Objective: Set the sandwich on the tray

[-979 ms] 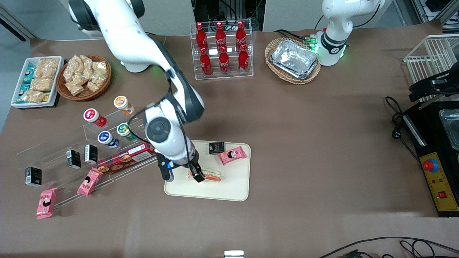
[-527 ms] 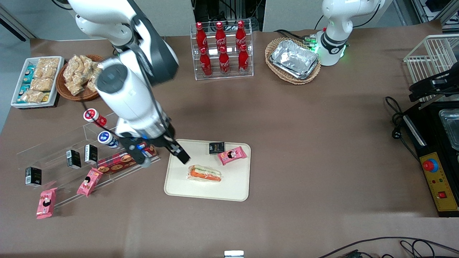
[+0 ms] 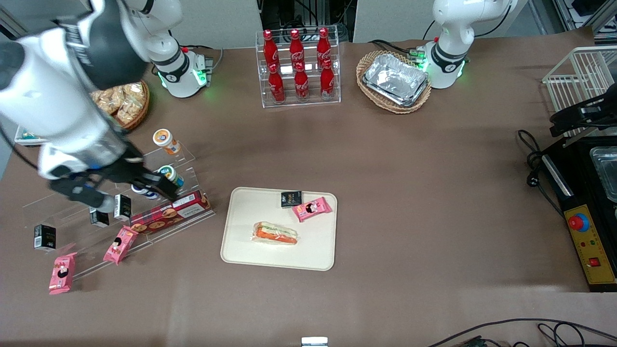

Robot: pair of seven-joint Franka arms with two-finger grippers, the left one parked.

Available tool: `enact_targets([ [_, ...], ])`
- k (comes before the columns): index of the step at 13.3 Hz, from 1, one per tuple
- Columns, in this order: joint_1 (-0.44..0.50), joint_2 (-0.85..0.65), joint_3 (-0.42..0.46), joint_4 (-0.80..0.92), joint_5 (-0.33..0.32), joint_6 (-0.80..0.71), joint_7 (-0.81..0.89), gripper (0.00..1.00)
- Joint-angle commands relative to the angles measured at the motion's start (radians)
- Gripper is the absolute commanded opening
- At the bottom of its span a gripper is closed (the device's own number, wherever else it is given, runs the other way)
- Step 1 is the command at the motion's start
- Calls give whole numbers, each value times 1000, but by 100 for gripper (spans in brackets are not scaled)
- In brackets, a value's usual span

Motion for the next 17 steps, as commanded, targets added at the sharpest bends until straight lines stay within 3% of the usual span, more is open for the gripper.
enact_targets([
  [1,-235,-148,184,-145,-110,-6,-215,100],
  [5,-366,-205,183,-179,-111,-12,-510,100],
  [10,-394,-220,84,-202,-91,21,-795,100],
  [13,-394,-223,68,-193,-45,6,-785,100],
  [17,-388,-225,82,-187,-42,-60,-604,100],
])
